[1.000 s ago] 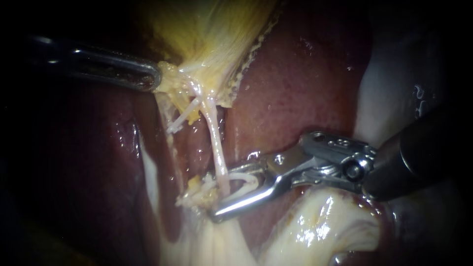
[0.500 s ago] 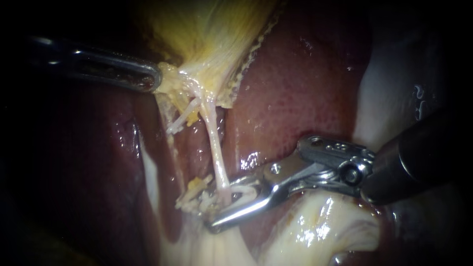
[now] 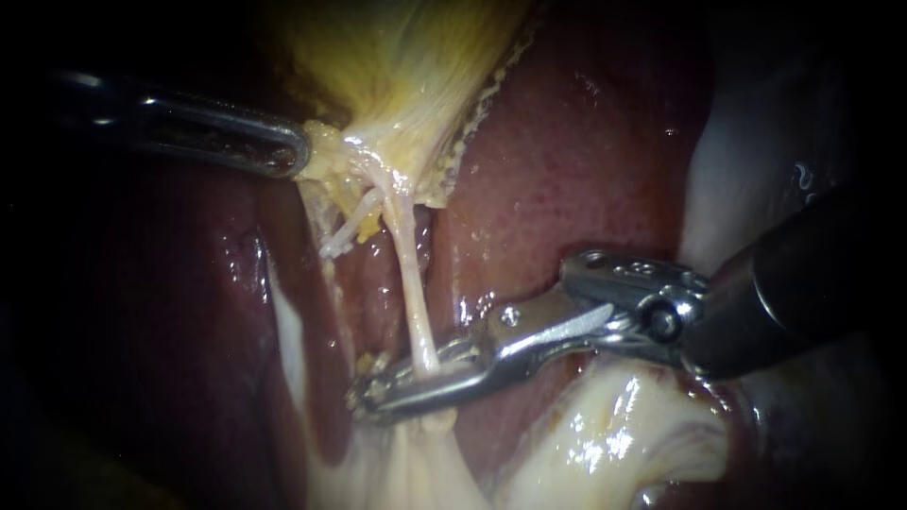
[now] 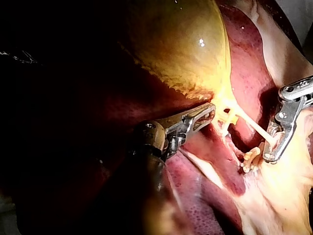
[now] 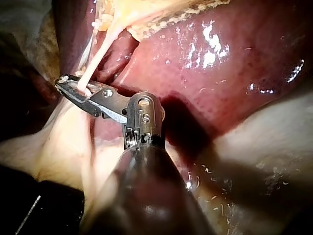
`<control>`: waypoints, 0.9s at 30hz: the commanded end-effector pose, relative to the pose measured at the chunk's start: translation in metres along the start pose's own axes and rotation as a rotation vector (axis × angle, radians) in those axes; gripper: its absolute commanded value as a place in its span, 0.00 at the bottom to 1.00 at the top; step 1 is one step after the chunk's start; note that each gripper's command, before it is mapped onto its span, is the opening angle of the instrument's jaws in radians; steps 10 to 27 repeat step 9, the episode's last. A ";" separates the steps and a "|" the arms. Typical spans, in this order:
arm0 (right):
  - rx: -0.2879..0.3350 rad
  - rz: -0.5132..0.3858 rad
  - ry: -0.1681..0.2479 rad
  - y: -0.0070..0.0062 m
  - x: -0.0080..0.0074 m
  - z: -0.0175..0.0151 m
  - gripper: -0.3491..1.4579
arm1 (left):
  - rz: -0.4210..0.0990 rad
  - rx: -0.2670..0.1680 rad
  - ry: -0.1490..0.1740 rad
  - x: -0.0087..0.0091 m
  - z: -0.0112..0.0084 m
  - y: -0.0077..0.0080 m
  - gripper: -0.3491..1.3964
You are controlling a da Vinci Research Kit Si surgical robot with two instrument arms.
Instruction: Clipping first clip right tube
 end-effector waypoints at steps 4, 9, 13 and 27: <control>0.000 -0.001 -0.001 0.0002 0.0000 0.0000 0.00 | 0.000 0.000 0.000 0.0000 0.0000 0.0000 0.00; -0.001 -0.001 0.000 0.0004 0.0000 -0.0002 0.00 | 0.000 0.000 0.000 0.0000 0.0000 0.0000 0.00; -0.001 -0.001 0.000 0.0004 0.0000 -0.0002 0.00 | 0.000 0.000 0.000 0.0000 0.0000 0.0000 0.00; -0.001 -0.001 0.000 0.0004 0.0000 -0.0002 0.00 | 0.000 0.000 0.000 0.0000 0.0000 0.0000 0.00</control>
